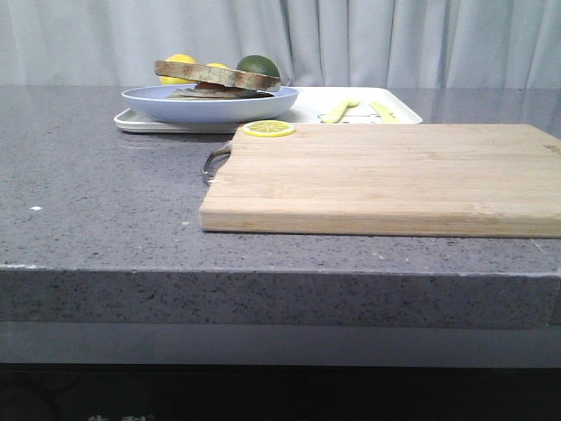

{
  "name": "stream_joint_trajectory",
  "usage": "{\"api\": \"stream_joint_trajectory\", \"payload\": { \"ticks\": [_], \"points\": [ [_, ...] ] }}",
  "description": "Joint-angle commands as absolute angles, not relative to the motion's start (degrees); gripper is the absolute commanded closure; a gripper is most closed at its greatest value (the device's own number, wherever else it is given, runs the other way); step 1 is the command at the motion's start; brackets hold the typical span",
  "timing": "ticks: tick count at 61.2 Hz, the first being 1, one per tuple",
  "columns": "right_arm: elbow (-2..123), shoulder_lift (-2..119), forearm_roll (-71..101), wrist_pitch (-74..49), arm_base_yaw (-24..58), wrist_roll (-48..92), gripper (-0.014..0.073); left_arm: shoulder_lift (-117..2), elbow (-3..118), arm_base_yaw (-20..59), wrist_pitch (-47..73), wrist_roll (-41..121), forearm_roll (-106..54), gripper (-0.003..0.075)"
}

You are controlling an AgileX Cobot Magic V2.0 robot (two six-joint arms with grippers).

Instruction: Place bread and move sandwich to tray

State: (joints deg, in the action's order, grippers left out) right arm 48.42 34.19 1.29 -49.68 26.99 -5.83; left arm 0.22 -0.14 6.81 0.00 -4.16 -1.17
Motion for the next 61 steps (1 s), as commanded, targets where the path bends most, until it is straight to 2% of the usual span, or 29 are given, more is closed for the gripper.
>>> {"api": "stream_joint_trajectory", "payload": {
  "ticks": [1,9,23,33,45,54,61],
  "points": [
    [48.8,33.6,0.7,-45.5,26.8,-5.8,0.0664,1.6,-0.4,7.3,-5.1,-4.1,-1.1,0.0741],
    [43.9,30.1,1.2,-41.9,20.7,-5.8,0.0664,1.6,-0.4,7.3,-5.1,-4.1,-1.1,0.0741],
    [26.3,15.9,1.5,-21.2,7.8,-5.8,0.0664,1.6,-0.4,7.3,-5.1,-4.1,-1.1,0.0741],
    [13.9,5.4,2.5,-8.7,2.2,-5.8,0.0664,1.6,-0.4,7.3,-5.1,-4.1,-1.1,0.0741],
    [3.7,-1.6,5.2,-2.4,0.1,-5.8,0.0664,1.6,-0.4,7.3,-5.1,-4.1,-1.1,0.0741],
    [-1.4,-1.6,5.2,3.3,0.1,-5.8,0.0664,1.5,-0.4,7.3,-5.1,-4.1,-1.1,0.0741],
    [-1.4,-1.6,5.2,3.1,0.1,-5.8,0.0664,1.5,-0.4,7.3,-5.1,-4.1,-1.1,0.0741]
  ]
}}
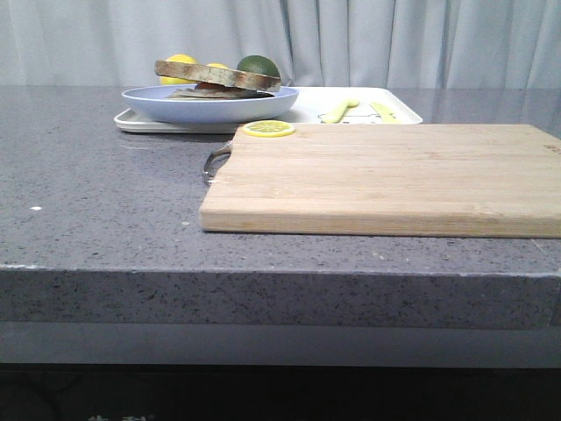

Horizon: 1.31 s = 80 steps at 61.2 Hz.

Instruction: Place bread and move sandwich to tray

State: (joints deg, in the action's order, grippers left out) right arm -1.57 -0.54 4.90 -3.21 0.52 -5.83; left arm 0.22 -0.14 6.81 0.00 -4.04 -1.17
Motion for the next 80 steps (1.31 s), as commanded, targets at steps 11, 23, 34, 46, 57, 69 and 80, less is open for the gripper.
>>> {"api": "stream_joint_trajectory", "payload": {
  "ticks": [11,23,34,46,57,69,80],
  "points": [
    [-1.4,-1.6,5.2,3.3,0.1,-5.8,0.0664,1.5,-0.4,7.3,-5.1,-4.1,-1.1,0.0741],
    [-1.4,-1.6,5.2,3.3,-0.6,-5.8,0.0664,1.5,-0.4,7.3,-5.1,-4.1,-1.1,0.0741],
    [-1.4,-1.6,5.2,3.3,0.2,-5.8,0.0664,1.5,-0.4,7.3,-5.1,-4.1,-1.1,0.0741],
    [-1.4,-1.6,5.2,3.3,1.2,-5.8,0.0664,1.5,-0.4,7.3,-5.1,-4.1,-1.1,0.0741],
    [-1.4,-1.6,5.1,3.3,-0.1,-5.8,0.0664,1.5,-0.4,7.3,-5.1,-4.1,-1.1,0.0741],
    [-1.4,-1.6,3.7,3.7,-0.1,-5.8,0.0664,1.5,-0.4,7.3,-5.1,-4.1,-1.1,0.0741],
    [-1.4,-1.6,2.0,3.8,-0.1,-5.8,0.0664,1.5,-0.4,7.3,-5.1,-4.1,-1.1,0.0741]
  ]
}}
